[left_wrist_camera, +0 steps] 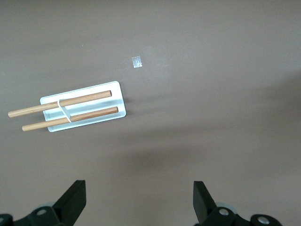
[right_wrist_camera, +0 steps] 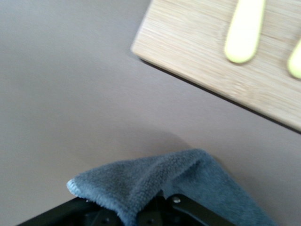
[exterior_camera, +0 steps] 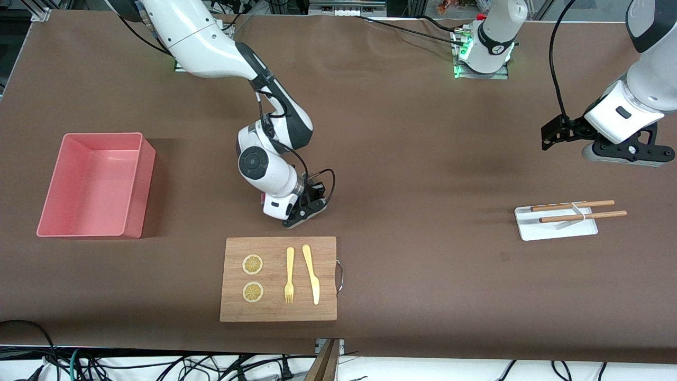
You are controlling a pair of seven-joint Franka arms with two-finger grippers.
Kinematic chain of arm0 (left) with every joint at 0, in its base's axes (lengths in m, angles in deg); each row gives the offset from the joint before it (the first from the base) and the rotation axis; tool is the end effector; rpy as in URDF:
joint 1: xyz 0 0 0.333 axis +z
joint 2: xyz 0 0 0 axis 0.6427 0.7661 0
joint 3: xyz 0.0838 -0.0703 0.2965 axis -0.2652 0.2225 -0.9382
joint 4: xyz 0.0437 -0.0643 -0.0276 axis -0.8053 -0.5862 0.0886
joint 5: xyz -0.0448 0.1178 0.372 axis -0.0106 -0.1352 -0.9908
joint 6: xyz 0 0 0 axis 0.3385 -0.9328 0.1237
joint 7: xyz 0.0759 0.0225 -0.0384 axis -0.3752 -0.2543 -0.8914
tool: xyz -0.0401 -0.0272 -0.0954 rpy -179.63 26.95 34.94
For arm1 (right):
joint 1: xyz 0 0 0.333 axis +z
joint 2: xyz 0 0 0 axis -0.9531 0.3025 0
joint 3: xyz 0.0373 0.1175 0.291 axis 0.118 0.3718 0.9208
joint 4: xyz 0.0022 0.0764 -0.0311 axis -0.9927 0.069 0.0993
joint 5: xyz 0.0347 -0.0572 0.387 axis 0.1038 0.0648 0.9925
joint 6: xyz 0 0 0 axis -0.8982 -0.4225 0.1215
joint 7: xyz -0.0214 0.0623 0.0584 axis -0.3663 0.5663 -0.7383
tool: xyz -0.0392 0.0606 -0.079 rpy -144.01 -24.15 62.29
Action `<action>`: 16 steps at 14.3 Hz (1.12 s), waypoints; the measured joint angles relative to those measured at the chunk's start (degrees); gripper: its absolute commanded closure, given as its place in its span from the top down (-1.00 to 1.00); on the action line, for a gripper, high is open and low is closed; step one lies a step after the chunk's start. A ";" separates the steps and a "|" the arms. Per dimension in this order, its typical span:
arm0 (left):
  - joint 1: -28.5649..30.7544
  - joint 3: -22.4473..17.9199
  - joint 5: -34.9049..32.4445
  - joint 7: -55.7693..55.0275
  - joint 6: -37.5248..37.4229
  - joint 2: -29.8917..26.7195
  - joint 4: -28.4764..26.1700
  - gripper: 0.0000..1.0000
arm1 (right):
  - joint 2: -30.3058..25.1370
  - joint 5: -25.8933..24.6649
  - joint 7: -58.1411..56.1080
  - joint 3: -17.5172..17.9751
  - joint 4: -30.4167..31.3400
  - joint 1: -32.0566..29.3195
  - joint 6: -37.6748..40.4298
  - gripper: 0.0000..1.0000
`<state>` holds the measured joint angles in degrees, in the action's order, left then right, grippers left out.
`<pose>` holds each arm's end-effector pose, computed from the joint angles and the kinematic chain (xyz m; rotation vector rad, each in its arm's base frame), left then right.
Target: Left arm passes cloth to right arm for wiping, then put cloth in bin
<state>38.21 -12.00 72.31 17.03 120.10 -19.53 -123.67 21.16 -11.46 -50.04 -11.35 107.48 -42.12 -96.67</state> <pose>0.5619 -0.0434 0.5610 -3.1182 0.1429 0.0425 0.5971 0.3910 0.2019 -2.7907 -0.6842 -0.0625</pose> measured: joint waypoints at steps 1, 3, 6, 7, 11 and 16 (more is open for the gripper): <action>0.00 -0.01 0.00 0.00 -0.06 0.00 0.00 1.00 | -0.24 -0.02 -1.99 -0.19 -0.06 -1.31 1.74 -1.00; 0.00 -0.03 0.00 0.00 -0.11 0.00 0.00 1.00 | -2.32 -1.14 -4.80 -0.41 -0.71 -5.10 8.84 -1.00; 0.01 -0.05 0.00 0.00 -0.15 0.00 -0.02 1.00 | -10.00 -6.59 -8.08 -0.46 -1.72 -11.47 22.67 -1.00; 0.01 -0.05 0.00 0.00 -0.16 0.00 -0.02 1.00 | -13.05 -7.07 -8.80 -0.48 -1.75 -13.35 26.30 -1.00; 0.01 -0.08 0.00 0.00 -0.20 0.00 -0.04 1.00 | -23.39 -7.58 -12.05 -0.47 -1.61 -20.28 35.71 -1.00; -0.01 -0.06 0.00 0.00 -0.26 0.00 -0.05 1.00 | -32.64 -8.66 -20.33 -0.52 -0.99 -27.78 46.88 -1.00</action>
<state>38.20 -12.06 72.32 17.03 119.85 -19.53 -123.72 -11.48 -20.13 -70.36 -11.87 106.49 -69.90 -49.79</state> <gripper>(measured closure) 0.000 0.982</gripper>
